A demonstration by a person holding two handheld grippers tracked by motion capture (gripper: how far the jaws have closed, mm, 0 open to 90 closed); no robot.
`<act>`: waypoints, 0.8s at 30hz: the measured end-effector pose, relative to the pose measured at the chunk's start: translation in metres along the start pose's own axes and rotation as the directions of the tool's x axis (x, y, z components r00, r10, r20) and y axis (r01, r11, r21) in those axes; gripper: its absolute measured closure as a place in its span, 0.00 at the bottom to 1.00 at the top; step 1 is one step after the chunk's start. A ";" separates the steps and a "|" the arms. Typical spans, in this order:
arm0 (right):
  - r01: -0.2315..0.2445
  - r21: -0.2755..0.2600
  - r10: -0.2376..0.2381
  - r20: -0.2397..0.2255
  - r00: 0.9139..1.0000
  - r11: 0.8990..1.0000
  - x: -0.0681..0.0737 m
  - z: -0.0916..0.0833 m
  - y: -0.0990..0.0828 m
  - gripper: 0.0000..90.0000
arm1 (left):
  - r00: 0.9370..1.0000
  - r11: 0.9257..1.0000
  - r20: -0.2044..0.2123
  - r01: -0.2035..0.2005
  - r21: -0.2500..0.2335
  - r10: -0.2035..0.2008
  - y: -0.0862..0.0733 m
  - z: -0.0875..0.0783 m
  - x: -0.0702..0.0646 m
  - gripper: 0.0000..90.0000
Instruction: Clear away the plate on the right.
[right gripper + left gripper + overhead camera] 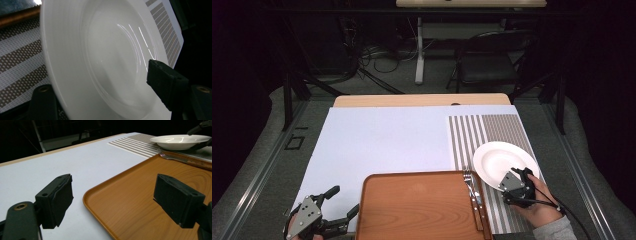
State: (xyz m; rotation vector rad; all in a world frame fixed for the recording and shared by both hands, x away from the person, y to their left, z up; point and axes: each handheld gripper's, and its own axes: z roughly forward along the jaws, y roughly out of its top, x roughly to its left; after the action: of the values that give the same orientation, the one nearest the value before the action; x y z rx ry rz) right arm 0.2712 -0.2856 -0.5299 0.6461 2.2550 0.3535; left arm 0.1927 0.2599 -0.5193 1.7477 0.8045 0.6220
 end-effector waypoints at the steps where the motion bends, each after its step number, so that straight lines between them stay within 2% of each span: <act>1: 0.006 0.004 -0.006 -0.006 1.000 1.000 -0.001 0.000 0.000 0.36 | 1.000 1.000 0.000 0.002 0.000 -0.002 0.000 0.000 0.000 0.18; 3: 0.031 0.019 -0.031 -0.022 0.999 0.999 -0.004 -0.002 0.002 0.42 | 1.000 1.000 0.000 0.001 0.001 -0.001 0.000 0.000 0.000 0.18; 4: 0.031 0.019 -0.031 -0.022 0.999 0.999 -0.004 -0.002 0.002 0.42 | 1.000 1.000 -0.002 0.002 -0.003 -0.002 0.000 0.001 -0.001 0.18; 7: 0.025 0.011 -0.024 -0.050 0.998 1.000 -0.005 -0.003 0.002 0.50 | 1.000 1.000 -0.004 0.003 -0.003 -0.003 0.000 0.001 0.000 0.18; 8: 0.028 0.033 -0.026 -0.055 0.998 0.999 -0.006 -0.005 0.002 0.50 | 1.000 1.000 -0.004 0.003 -0.003 -0.003 0.000 0.001 0.000 0.18; 9: 0.025 0.012 -0.024 -0.052 0.998 1.000 -0.006 -0.003 0.001 0.51 | 1.000 1.000 -0.004 0.004 -0.003 -0.004 0.000 0.001 0.000 0.18; 10: 0.035 0.041 -0.032 -0.063 0.997 0.999 -0.007 -0.005 0.002 0.51 | 1.000 1.000 -0.003 0.004 -0.002 -0.004 0.000 0.001 0.000 0.18; 11: 0.061 0.023 -0.060 -0.066 0.996 0.998 -0.009 -0.004 0.001 0.52 | 1.000 1.000 -0.004 0.004 -0.002 -0.004 0.000 0.001 0.000 0.18; 12: 0.072 0.027 -0.070 -0.069 0.995 0.997 -0.009 -0.005 0.001 0.53 | 1.000 1.000 -0.003 0.004 -0.002 -0.004 0.000 0.001 0.000 0.18; 15: 0.094 0.026 -0.092 -0.075 0.993 0.995 -0.007 -0.005 0.002 0.57 | 1.000 1.000 -0.004 0.004 -0.002 -0.004 0.000 0.001 -0.001 0.18; 17: 0.092 0.029 -0.090 -0.071 0.993 0.995 -0.007 -0.005 0.003 0.57 | 1.000 1.000 -0.005 0.004 -0.002 -0.004 0.000 0.001 0.000 0.18; 20: 0.093 0.045 -0.088 -0.096 0.991 0.995 -0.007 -0.006 0.005 0.69 | 1.000 1.000 -0.006 0.005 -0.002 -0.005 0.000 0.001 0.000 0.18; 22: 0.111 0.076 -0.102 -0.106 0.989 0.991 -0.008 -0.008 0.007 0.74 | 1.000 1.000 -0.007 0.005 -0.002 -0.005 -0.001 0.001 0.000 0.18; 23: 0.116 0.055 -0.110 -0.104 0.988 0.992 -0.007 -0.007 0.007 0.76 | 1.000 1.000 -0.007 0.006 -0.001 -0.006 -0.001 0.001 0.000 0.18; 24: 0.125 0.067 -0.117 -0.117 0.986 0.990 -0.007 -0.008 0.008 0.79 | 1.000 1.000 -0.007 0.006 0.000 -0.006 -0.001 0.001 0.000 0.18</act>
State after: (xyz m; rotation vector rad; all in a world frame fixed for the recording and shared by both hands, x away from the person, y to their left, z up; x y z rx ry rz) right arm 0.2728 -0.2831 -0.5170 0.5350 2.4128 0.2530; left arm 0.1935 0.2593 -0.5203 1.7439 0.8143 0.6241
